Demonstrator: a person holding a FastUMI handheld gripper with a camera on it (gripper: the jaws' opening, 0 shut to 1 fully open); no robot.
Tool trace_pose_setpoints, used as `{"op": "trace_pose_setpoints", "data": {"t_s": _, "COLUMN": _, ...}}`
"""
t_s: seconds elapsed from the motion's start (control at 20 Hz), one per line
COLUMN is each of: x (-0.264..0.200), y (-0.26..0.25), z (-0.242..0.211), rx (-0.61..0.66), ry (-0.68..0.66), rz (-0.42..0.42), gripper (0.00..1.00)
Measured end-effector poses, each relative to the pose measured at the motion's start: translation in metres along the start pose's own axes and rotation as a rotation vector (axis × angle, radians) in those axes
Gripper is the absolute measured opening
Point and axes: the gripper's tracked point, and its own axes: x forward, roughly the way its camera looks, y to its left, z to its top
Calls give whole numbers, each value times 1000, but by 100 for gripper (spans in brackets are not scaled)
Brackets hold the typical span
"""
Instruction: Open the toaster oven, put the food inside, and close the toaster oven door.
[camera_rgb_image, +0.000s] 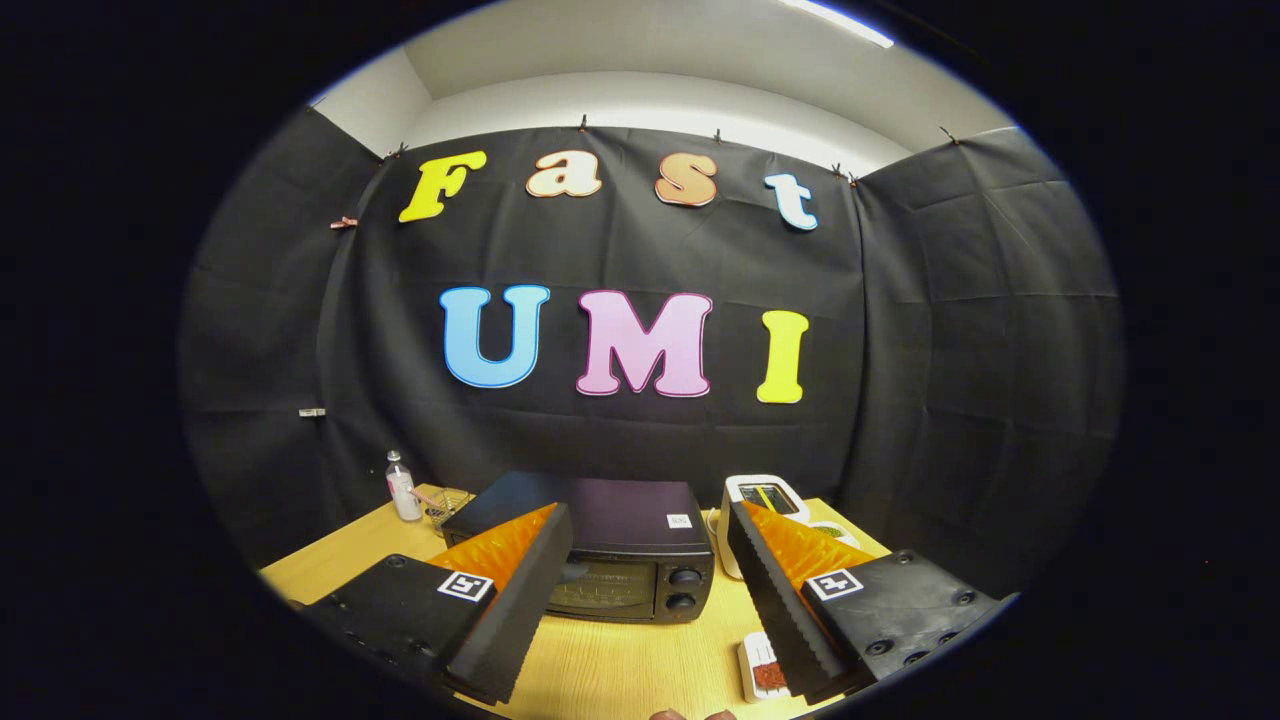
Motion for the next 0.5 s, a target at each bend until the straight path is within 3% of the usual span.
{"op": "trace_pose_setpoints", "data": {"t_s": 0.5, "x": 4, "y": 14, "z": -10, "rx": -5, "ry": 31, "rz": 4, "gripper": 97}}
